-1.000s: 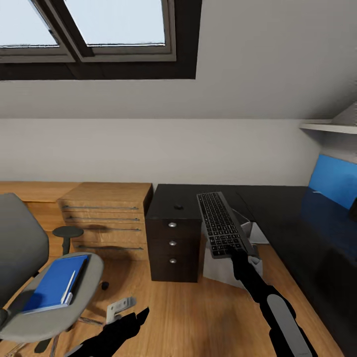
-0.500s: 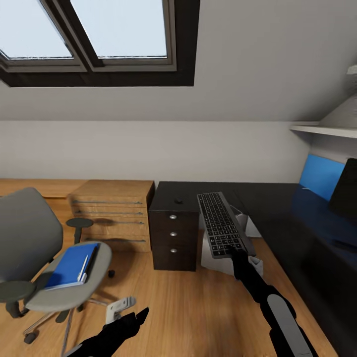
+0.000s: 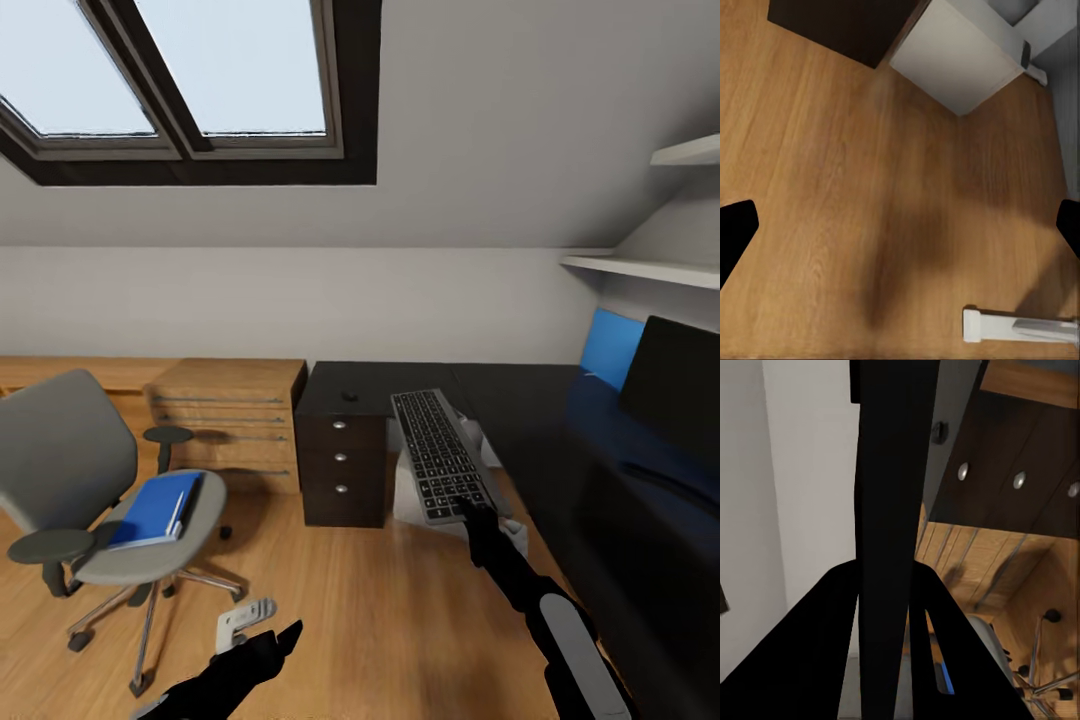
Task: In the bedroom, organize the workspace by keeping the computer under the desk, ensuring the monitor is on the desk, placing the keyboard on the desk next to the monitor, placing the mouse on the desk next to the keyboard, moving the folder from the swivel chair onto the desk next to the mouse, stacking the notebook on top of the folder with the pen on top of the notebook, and positioning the swivel chair next to the desk.
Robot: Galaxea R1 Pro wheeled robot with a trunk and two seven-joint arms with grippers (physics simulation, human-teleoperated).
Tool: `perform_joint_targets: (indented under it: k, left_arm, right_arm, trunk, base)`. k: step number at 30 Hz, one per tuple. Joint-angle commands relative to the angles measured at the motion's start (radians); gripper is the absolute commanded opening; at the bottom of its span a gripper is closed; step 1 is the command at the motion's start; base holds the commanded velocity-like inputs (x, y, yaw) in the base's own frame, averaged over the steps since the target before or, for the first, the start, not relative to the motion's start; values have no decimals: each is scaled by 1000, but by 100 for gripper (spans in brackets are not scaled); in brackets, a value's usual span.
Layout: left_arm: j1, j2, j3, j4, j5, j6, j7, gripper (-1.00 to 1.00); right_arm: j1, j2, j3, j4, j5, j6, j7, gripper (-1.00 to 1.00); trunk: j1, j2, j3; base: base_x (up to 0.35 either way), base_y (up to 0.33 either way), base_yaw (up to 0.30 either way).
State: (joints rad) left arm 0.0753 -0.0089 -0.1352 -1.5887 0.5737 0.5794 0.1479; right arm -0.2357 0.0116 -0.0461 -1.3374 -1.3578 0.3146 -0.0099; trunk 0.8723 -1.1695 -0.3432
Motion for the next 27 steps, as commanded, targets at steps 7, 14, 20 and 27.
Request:
perform_joint_targets:
  k: [7, 14, 20, 27]
  left_arm:
    - [0, -1, -8, -3, 6, 3, 10, 100]
    - [0, -1, -10, -4, 3, 5, 10, 100]
    - [0, 0, -11, -4, 3, 5, 10, 100]
    - [0, 0, -11, -4, 3, 5, 10, 100]
  right_arm:
    - [-1, 1, -3, -1, -9, 10, 1, -100]
    - [-1, 1, -3, -4, -8, 20, 1, -100]
    - [-1, 2, -3, -3, -9, 21, 2, -100]
    - [-1, 2, -3, 0, -8, 21, 2, -100]
  trunk:
    - [-27, 49, 21]
    - [-54, 98, 43]
    - [-77, 140, 62]
    - [-104, 189, 84]
  base:
    - [-289, -242, 0]
    - [-279, -251, 0]
    - [-269, -255, 0]
    - [-269, -255, 0]
